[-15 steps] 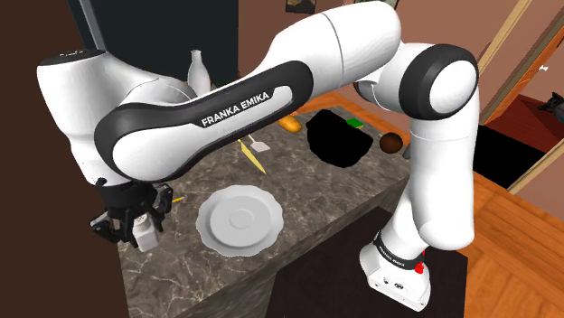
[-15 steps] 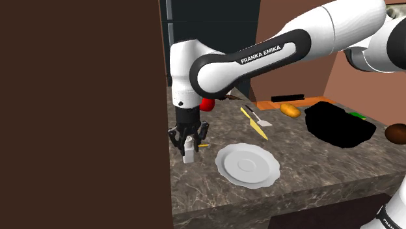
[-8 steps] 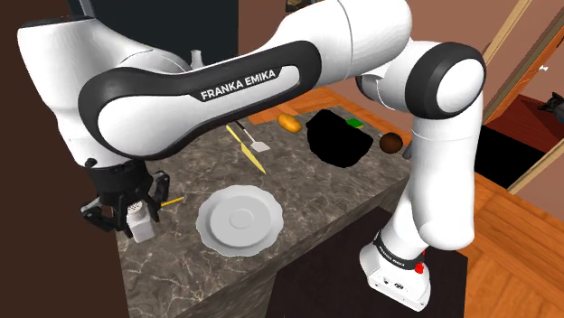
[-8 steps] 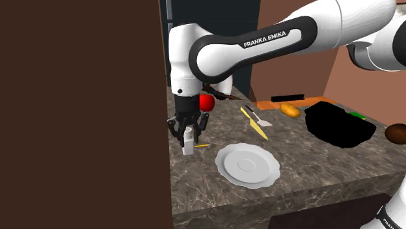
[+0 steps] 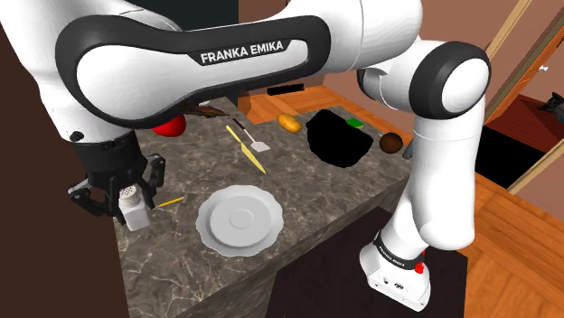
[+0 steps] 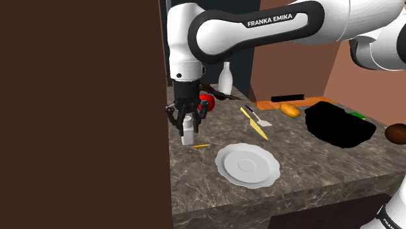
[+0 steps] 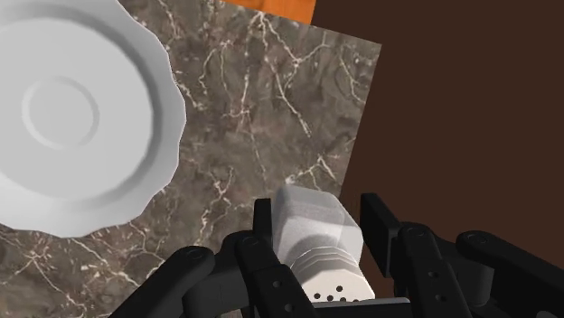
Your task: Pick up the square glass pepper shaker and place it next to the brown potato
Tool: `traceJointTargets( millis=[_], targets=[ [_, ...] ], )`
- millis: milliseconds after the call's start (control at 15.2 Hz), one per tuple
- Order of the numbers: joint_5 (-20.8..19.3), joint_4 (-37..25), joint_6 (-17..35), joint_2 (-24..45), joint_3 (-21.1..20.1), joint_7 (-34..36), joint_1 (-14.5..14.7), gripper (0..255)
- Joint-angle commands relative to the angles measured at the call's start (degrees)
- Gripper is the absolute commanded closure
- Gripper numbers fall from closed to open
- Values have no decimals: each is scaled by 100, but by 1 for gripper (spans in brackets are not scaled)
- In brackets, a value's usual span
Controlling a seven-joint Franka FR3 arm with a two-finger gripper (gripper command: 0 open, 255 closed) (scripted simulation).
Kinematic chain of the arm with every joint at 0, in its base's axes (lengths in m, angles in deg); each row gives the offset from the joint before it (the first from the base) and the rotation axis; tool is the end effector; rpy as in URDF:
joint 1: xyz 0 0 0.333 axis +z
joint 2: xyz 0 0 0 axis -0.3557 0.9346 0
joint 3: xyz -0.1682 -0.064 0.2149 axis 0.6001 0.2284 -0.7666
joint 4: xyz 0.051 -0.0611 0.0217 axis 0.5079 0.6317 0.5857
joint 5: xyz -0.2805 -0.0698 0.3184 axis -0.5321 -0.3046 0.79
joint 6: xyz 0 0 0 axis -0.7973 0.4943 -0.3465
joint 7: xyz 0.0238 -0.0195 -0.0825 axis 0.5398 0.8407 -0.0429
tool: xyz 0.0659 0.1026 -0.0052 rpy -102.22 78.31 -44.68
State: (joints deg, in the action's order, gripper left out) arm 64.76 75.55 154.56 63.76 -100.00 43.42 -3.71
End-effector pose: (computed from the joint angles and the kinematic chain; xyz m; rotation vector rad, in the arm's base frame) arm 0.4807 0.4938 0.4340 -3.1024 0.0434 0.1366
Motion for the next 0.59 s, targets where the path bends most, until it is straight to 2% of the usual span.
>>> traceJointTargets(
  millis=[0,132,528],
  targets=[
    [4,-148,-152,-4,-5,-2,14,255],
    [4,-250,-250,-2,-9,0,28,255],
    [561,1070,117,-1054,58,-865,-866,255]
  ],
)
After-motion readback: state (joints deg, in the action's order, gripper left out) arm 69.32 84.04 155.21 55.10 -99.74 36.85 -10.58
